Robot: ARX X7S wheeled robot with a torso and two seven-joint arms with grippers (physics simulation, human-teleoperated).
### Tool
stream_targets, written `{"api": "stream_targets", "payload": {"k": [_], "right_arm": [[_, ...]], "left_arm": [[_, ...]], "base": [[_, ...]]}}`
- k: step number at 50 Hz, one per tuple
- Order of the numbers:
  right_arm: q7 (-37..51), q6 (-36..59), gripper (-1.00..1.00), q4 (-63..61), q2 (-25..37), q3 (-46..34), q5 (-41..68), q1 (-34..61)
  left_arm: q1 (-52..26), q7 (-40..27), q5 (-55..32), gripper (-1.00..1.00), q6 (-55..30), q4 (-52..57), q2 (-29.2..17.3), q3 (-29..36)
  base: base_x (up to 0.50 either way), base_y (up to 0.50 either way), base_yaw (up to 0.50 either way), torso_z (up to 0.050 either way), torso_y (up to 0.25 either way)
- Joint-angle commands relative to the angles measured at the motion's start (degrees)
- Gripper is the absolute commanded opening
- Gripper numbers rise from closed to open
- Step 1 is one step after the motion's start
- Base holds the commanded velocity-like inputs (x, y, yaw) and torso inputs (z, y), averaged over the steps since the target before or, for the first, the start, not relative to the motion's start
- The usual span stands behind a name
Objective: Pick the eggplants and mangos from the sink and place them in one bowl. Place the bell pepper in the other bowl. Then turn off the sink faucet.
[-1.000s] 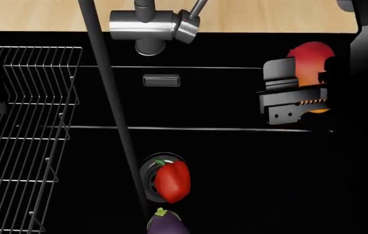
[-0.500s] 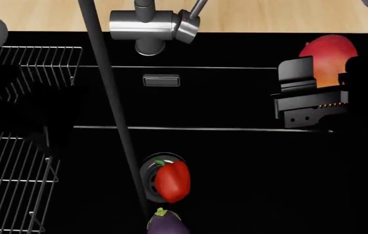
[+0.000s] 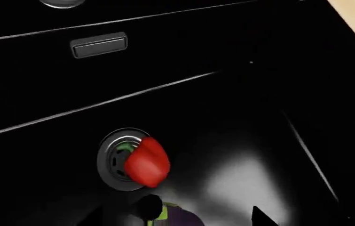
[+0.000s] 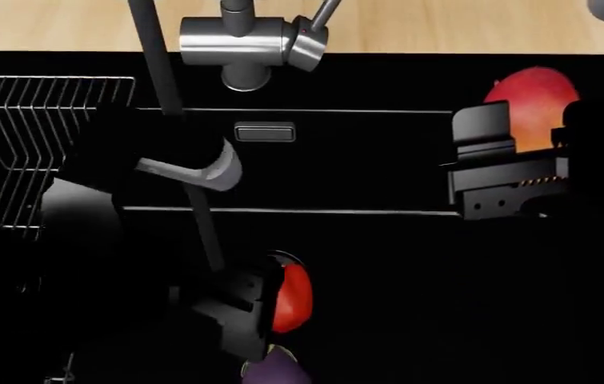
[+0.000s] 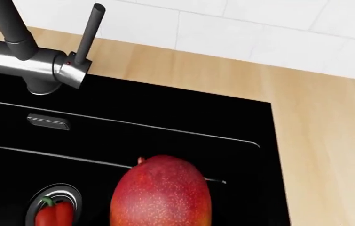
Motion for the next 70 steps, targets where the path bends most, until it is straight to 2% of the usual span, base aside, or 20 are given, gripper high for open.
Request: {"api": "stream_targets", "payload": {"k": [1,6,7,12,28,30,31,57,70], "right_arm": [[-0.97,0.41,-1.00,0.72,0.13,-1.21,1.12,0.96],[-0.92,0.06,-1.00,0.87,0.37,-1.87,1.64,1.17],[-0.52,-0.36,-1.00,0.81,0.49,-2.00,1.80,1.11],[-0.40,-0.67,-1.00,1.13,0.72,-2.80,2.78,1.37],[-0.40,-2.09,-1.00,1.33,1.32,-4.18,4.22,1.60],[-4.61,-7.07,-1.00,-12.31,4.22,4.27,-2.72,-15.22],[-4.25,-7.81,-1.00,-13.69,4.74,4.85,-2.33,-17.95],[-6.78,-8.83,-1.00,-14.21,5.38,5.37,-4.65,-20.12],[-7.12,-9.72,-1.00,-15.31,5.88,5.53,-4.82,-21.58]], "left_arm": [[2.83,-1.24,-2.16,1.00,2.44,-8.84,3.76,5.52],[3.69,-0.41,-3.66,1.00,1.73,-10.34,3.84,7.13],[5.91,-1.67,-4.78,1.00,4.44,-11.03,3.78,6.74],[6.57,-0.98,-3.61,1.00,5.67,-12.44,4.34,7.03],[7.28,5.11,4.94,1.00,5.23,-16.44,5.47,9.91],[7.34,6.41,6.57,1.00,4.95,-17.00,5.67,10.56],[7.29,6.81,6.87,1.00,4.95,-17.30,5.71,10.67],[9.42,15.93,16.00,1.00,7.00,-24.03,7.93,15.27],[9.42,17.13,16.88,1.00,7.74,-24.84,8.57,16.39]], "base": [[0.00,0.00,0.00,0.000,0.000],[0.00,0.00,0.00,0.000,0.000],[0.00,0.00,0.00,0.000,0.000],[0.00,0.00,0.00,0.000,0.000],[0.00,0.00,0.00,0.000,0.000],[0.00,0.00,0.00,0.000,0.000],[0.00,0.00,0.00,0.000,0.000],[0.00,0.00,0.00,0.000,0.000],[0.00,0.00,0.00,0.000,0.000]]}}
